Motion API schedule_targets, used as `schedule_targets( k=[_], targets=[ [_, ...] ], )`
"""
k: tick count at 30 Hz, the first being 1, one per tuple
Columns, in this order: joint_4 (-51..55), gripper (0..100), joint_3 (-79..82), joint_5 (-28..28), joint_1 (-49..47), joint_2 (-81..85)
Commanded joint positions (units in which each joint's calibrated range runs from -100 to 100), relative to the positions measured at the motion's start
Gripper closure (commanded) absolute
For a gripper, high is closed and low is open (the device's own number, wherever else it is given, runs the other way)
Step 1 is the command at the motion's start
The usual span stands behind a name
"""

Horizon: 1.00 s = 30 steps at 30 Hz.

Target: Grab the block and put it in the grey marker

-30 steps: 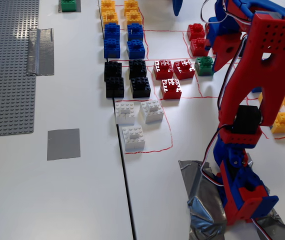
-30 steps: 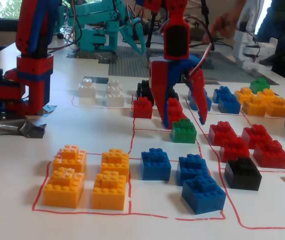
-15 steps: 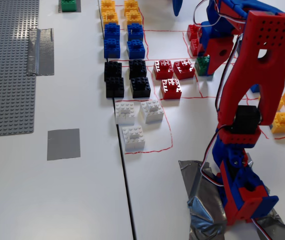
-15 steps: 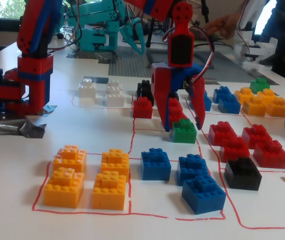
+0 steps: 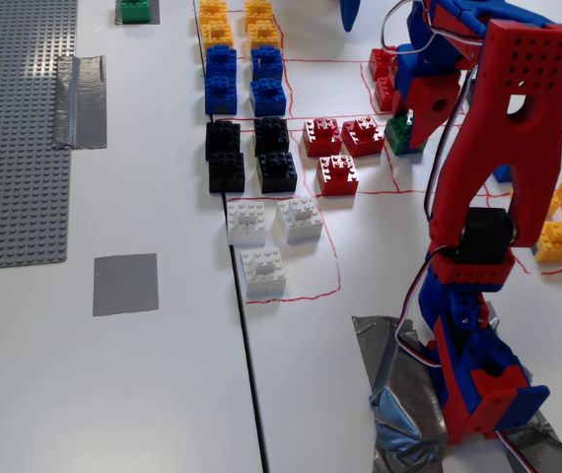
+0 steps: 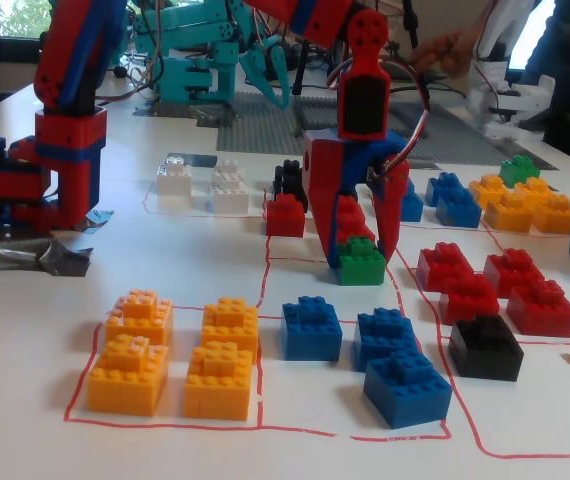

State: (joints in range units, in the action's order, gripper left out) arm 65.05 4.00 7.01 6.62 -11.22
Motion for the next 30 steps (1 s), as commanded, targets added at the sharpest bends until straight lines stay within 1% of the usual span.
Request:
schedule_targets(
  k=[1, 13, 20, 24, 30],
  targets=[
    [1.0, 100, -5.1, 0.4, -0.5, 5.8],
    [9.6, 100, -6.5, 2.5, 0.2, 15.3],
    [15.3, 100, -11.9, 3.6, -0.4, 20.1],
    [17.4, 100, -13.0, 4.1, -3.2, 22.6],
    [22.5, 100, -17.6, 3.4, -11.5, 24.1]
  ],
)
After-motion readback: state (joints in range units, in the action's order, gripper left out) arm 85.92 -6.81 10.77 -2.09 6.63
